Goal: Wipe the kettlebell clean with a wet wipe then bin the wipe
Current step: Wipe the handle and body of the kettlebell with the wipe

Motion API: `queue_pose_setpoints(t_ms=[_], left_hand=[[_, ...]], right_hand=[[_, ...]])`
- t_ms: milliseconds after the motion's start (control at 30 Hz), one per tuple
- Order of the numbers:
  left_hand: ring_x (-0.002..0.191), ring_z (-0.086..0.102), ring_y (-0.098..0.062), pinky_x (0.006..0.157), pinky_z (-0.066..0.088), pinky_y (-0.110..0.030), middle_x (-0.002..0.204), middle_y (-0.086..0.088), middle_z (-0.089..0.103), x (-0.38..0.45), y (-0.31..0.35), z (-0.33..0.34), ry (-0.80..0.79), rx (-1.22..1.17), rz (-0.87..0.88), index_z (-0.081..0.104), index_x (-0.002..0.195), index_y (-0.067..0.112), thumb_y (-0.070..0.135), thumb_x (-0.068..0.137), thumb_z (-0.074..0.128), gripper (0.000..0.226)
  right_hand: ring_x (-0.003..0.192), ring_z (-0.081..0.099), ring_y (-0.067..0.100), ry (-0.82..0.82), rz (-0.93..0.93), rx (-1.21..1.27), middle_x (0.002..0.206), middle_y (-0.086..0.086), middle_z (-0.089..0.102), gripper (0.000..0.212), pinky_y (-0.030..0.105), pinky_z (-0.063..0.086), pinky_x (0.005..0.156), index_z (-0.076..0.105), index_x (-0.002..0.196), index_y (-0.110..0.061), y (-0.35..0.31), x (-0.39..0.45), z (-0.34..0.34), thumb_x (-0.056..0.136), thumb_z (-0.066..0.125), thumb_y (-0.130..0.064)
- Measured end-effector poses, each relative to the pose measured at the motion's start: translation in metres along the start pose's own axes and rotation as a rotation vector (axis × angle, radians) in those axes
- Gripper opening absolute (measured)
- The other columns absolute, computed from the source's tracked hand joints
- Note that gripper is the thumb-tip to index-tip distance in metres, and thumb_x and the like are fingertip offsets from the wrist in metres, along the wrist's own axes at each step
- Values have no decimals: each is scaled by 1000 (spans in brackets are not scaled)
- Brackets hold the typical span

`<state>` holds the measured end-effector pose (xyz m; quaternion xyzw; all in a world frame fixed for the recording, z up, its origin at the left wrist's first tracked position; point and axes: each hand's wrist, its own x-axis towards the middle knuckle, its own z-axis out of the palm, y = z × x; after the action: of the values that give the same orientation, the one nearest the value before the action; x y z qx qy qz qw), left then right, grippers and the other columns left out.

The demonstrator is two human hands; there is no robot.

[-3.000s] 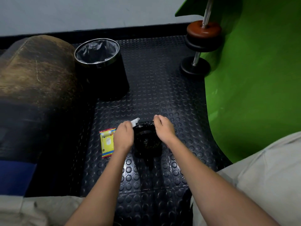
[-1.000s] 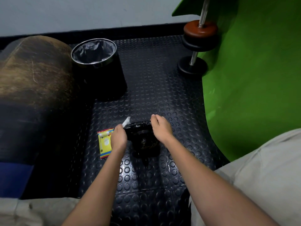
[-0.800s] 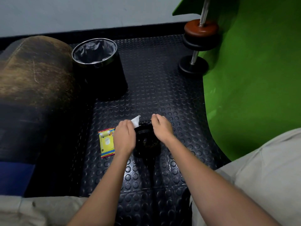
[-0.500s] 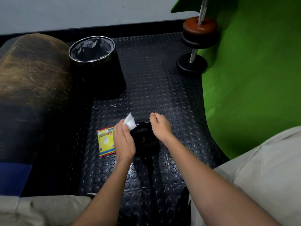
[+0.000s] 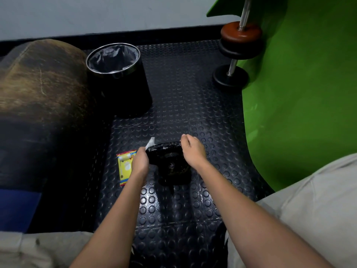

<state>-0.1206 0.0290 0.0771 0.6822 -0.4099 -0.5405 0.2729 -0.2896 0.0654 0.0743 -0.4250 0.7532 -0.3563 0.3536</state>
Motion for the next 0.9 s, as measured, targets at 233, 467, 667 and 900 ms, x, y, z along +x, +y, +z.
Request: queue_pose_setpoints(t_ms=[233, 467, 667, 900], left_hand=[[89, 53, -34, 72, 39, -37, 90, -15, 62, -14, 42, 12, -35, 815, 424, 49, 73, 5, 24, 102, 26, 41], [79, 56, -29, 72, 45, -41, 77, -7, 61, -20, 24, 21, 105, 754, 731, 48, 68, 14, 25, 101, 33, 38], [86, 47, -17, 78, 36, -31, 87, 3, 51, -22, -17, 15, 180, 254, 610, 54, 92, 11, 25, 109, 27, 35], [73, 60, -18, 70, 51, -31, 82, -4, 64, -2, -21, 8, 4, -342, -133, 65, 94, 17, 47, 96, 39, 41]], right_hand=[[88, 53, 23, 9, -1, -22, 92, 2, 56, 45, 34, 35, 74, 42, 66, -22, 0, 0, -1, 106, 33, -40], [88, 53, 25, 11, -9, -33, 91, 3, 56, 45, 33, 33, 74, 41, 64, -26, 2, 3, 1, 106, 33, -40], [84, 50, 21, -8, -19, -10, 83, -2, 51, 46, 35, 34, 73, 39, 66, -21, 2, -1, -2, 107, 32, -41], [85, 50, 20, -12, -5, 1, 86, -2, 50, 46, 36, 36, 74, 39, 67, -21, 0, -1, -1, 107, 31, -42]])
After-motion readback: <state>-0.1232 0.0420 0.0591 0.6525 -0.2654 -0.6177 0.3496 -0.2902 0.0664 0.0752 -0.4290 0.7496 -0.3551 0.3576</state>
